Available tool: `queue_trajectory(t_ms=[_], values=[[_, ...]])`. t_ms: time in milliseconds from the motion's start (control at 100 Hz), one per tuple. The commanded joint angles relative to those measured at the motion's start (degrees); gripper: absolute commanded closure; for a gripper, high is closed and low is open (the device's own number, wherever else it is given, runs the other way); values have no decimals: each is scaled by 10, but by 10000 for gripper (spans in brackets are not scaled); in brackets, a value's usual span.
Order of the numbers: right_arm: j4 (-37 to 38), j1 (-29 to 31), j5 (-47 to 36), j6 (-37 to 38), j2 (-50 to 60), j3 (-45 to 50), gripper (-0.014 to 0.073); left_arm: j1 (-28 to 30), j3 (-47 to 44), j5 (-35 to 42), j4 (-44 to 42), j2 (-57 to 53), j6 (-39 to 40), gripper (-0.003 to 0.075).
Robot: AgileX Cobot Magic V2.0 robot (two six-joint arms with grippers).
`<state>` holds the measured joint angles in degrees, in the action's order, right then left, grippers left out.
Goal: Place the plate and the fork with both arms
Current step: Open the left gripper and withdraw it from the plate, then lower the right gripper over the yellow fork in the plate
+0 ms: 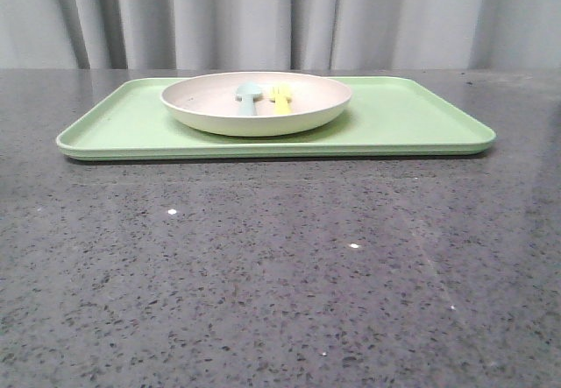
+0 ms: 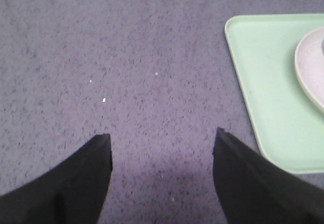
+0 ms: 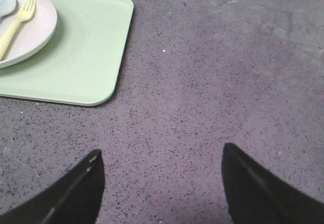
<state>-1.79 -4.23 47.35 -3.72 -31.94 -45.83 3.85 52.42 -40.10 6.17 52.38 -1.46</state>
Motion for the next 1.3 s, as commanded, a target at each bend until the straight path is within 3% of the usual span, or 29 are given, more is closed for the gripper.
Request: queue_trajectory(t_ms=[0, 300, 630, 910, 1290], values=[[-1, -1, -37, -3, -8, -20, 95, 3, -31, 46, 2, -39, 4, 291], [-1, -1, -37, -3, -8, -20, 95, 3, -159, 47, 2, -164, 4, 291], [-75, -1, -36, -3, -23, -48, 96, 3, -176, 47, 2, -202, 4, 291], [-144, -8, 16, -3, -155, -176, 96, 3, -176, 47, 2, -202, 4, 291], [-152, -116, 19, 31, -379, -340, 96, 3, -176, 47, 3, -202, 4, 291]])
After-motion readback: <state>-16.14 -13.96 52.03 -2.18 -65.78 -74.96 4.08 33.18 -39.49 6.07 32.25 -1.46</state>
